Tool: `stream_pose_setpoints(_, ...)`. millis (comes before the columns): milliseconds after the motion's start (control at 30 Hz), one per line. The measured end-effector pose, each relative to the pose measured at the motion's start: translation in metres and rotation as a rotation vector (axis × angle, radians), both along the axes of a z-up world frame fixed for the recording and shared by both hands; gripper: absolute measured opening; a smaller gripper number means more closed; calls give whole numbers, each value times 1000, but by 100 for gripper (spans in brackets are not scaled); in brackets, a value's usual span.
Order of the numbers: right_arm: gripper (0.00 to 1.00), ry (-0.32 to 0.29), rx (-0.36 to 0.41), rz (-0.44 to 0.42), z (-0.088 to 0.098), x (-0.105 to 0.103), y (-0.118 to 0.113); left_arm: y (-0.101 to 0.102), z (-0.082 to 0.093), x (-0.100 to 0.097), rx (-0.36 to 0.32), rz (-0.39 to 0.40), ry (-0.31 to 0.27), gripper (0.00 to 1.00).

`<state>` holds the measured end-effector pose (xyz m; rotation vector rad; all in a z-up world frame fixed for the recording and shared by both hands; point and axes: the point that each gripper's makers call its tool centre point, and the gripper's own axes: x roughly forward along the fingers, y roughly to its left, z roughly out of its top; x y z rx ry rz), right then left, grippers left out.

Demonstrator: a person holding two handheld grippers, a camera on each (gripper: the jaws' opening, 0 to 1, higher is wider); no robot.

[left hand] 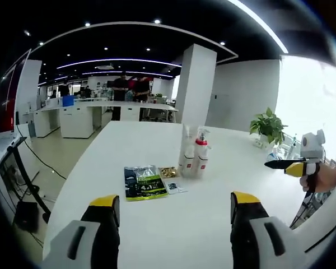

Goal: Arrange the skincare products in the storage area until every visible bottle or jar stands upright without overlapping.

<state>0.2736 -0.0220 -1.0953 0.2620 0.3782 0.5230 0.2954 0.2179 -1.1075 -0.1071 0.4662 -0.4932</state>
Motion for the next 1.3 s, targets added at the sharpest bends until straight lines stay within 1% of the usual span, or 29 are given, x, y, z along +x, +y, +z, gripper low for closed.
stream_pose_setpoints(167, 99, 1, 1, 5, 0, -2, 0, 1, -3, -3, -1, 6, 8, 83)
stream_pose_setpoints(267, 99, 10, 4, 3, -3, -4, -2, -1, -4, -6, 5, 3, 12, 83)
stream_pose_setpoints(400, 99, 9, 6, -1, -2, -6, -5, -3, -4, -7, 4, 0, 15, 83)
stream_pose_setpoints(733, 99, 7, 16, -25, -1, -7, -9, -7, -1, -2, 5, -24, 14, 83)
stream_pose_setpoints(933, 99, 13, 11, -39, -4, -9, -13, -10, -5, -1, 14, -45, 17, 83)
stream_pose_setpoints(967, 99, 15, 8, -42, -4, -9, -14, -10, -10, -2, 18, -52, 26, 83)
stream_pose_setpoints(1033, 99, 18, 1, -48, -6, -9, -16, -10, -13, -3, 12, -53, 32, 83)
stream_pose_setpoints(1133, 99, 22, -6, -54, -8, -10, -18, -7, -26, -6, 5, -53, 65, 83)
stream_pose_setpoints(1167, 99, 23, -8, -55, -9, -10, -18, -6, -28, -7, 6, -53, 71, 83)
stream_pose_setpoints(1200, 99, 25, -25, -50, -11, -13, -17, -5, -34, -9, 4, -53, 87, 83)
stream_pose_setpoints(1233, 99, 24, -35, -46, -12, -13, -17, -5, -35, -9, 2, -52, 89, 83)
stream_pose_setpoints(1267, 99, 27, -70, -25, -19, -17, -14, -4, -38, -10, -9, -49, 93, 83)
stream_pose_setpoints(1300, 99, 33, -79, -19, -22, -18, -12, -3, -41, -11, -11, -50, 94, 83)
